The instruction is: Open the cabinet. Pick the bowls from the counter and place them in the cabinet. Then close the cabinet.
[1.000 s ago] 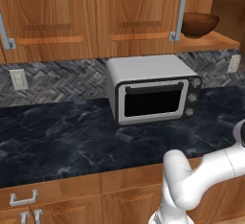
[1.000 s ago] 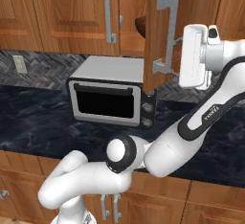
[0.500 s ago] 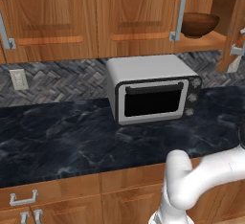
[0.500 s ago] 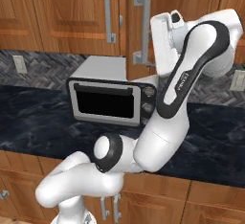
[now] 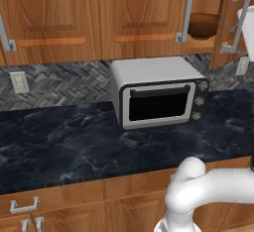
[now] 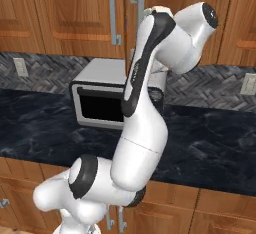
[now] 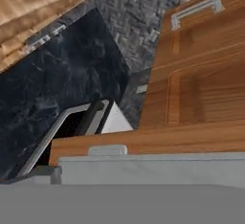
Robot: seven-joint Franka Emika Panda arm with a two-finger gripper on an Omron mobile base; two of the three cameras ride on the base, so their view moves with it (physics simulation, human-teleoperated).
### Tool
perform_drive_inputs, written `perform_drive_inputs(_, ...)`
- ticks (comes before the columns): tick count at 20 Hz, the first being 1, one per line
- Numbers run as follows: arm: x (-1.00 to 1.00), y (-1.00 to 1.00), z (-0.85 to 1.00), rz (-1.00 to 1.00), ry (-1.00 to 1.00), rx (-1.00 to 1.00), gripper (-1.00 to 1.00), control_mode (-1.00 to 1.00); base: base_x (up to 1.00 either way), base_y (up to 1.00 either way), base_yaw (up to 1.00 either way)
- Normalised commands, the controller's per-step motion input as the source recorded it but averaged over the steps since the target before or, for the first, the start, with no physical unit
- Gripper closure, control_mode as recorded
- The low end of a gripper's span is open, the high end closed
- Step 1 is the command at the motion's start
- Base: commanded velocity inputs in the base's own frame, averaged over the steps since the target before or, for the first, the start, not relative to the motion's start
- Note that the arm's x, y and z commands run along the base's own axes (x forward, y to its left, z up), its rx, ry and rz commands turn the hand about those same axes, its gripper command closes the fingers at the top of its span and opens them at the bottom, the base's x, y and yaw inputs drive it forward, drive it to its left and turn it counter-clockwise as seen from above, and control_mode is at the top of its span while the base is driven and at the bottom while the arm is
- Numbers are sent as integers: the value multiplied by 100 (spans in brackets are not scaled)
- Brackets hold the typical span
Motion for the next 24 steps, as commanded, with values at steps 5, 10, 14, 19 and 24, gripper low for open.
perform_drive_inputs(5,83,88,-22,-60,-38,0,-100,-100,0,0,0)
perform_drive_inputs(10,94,88,-26,-55,-35,0,-100,-100,0,0,0)
perform_drive_inputs(14,100,61,-38,-24,-5,6,-100,-100,0,0,0)
perform_drive_inputs(19,100,15,-42,-3,2,14,-100,-100,0,0,0)
perform_drive_inputs(24,100,-2,-34,4,8,17,-100,-100,0,0,0)
